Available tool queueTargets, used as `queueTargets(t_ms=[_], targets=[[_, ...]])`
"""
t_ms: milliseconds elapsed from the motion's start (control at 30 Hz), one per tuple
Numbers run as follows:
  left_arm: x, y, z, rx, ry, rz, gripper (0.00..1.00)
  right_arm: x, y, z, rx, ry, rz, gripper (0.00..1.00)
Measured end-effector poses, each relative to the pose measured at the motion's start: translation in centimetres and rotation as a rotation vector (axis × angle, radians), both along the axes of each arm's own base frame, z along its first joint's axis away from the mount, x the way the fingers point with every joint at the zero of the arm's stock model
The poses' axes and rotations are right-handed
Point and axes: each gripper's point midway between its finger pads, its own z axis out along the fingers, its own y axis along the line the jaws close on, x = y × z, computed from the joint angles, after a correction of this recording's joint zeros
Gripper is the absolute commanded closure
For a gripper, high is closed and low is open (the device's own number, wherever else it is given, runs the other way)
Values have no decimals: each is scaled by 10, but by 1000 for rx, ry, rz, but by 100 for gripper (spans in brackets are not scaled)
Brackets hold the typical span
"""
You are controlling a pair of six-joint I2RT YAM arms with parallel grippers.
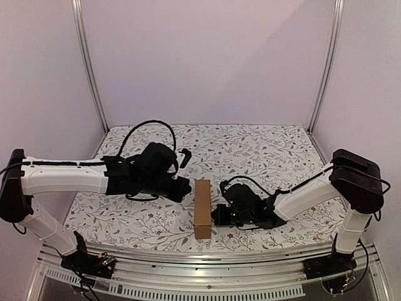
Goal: Fold the paper box
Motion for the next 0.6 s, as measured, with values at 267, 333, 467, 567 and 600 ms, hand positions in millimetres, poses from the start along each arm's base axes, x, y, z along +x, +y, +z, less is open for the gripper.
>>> queueTargets(t_ms=[267,333,467,567,600], targets=[[-1,-1,-36,58,75,22,100,-4,9,-8,33,29,23,100],[-2,-1,-42,66,90,22,100,-4,12,-8,43,34,26,100],[-2,-1,-45,67,101,29,100,-4,17,-8,63,40,34,100],[0,1,-45,69,100,42,100,-3,20,-8,75,42,31,100],[1,2,-45,70,99,46,100,-3,21,-8,80,43,30,100]])
